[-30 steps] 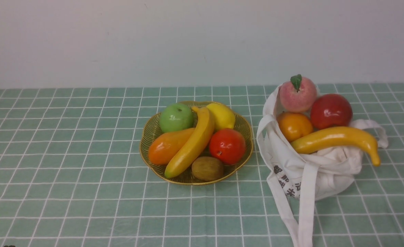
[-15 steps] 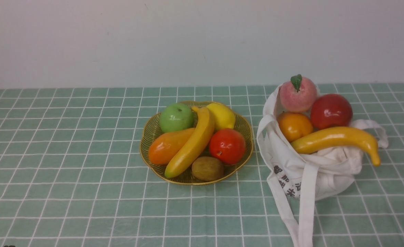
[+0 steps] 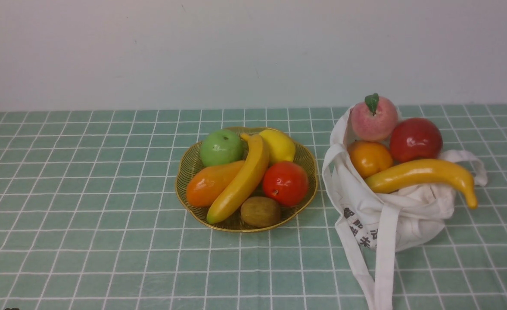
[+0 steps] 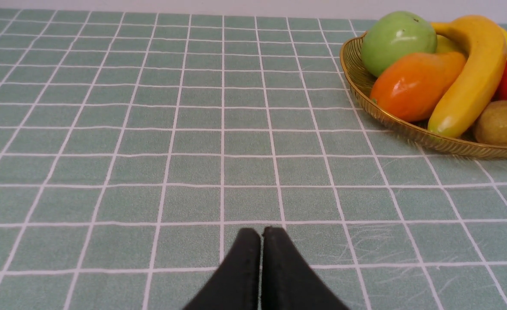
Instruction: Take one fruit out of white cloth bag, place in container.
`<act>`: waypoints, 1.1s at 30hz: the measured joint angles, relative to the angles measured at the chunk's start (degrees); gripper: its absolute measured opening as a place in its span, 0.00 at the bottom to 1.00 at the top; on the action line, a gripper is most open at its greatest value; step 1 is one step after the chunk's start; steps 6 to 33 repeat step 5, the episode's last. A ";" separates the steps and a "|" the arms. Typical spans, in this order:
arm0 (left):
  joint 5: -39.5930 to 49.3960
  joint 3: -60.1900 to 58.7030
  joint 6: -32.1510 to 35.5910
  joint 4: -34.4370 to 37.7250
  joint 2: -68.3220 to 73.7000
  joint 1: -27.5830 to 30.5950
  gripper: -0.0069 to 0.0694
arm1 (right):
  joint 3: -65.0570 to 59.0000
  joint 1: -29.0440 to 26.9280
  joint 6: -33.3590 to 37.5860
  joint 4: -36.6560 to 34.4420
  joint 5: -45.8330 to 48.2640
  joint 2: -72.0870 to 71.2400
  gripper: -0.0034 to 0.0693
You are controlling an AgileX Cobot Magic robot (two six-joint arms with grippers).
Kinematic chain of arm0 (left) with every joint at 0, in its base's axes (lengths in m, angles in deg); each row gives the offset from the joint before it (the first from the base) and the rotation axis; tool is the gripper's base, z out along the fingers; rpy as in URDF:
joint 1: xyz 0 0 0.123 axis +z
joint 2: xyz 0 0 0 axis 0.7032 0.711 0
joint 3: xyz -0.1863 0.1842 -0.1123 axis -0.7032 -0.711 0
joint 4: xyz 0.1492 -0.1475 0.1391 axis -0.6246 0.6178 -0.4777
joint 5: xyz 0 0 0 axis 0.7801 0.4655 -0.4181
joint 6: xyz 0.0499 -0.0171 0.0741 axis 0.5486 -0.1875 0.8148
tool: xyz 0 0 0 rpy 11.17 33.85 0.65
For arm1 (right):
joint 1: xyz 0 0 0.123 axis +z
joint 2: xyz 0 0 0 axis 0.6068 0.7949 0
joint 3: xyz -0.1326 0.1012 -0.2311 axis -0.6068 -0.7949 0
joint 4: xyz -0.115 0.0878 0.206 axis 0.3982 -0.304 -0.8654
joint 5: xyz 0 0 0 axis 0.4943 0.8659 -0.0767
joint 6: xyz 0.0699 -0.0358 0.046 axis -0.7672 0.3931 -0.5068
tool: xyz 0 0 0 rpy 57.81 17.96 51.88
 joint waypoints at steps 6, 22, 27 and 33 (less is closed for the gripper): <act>0.00 0.00 0.00 0.00 0.00 0.00 0.08 | 0.00 0.00 -0.26 0.00 0.00 0.00 0.03; 0.00 0.00 0.00 0.00 0.00 0.00 0.08 | 0.00 0.00 -0.26 0.00 0.00 0.00 0.03; 0.00 0.00 0.00 0.00 0.00 0.00 0.08 | 0.00 0.00 -0.26 0.00 0.00 0.00 0.03; 0.00 0.00 0.00 0.00 0.00 0.00 0.08 | 0.00 0.00 -0.26 0.00 0.00 0.00 0.03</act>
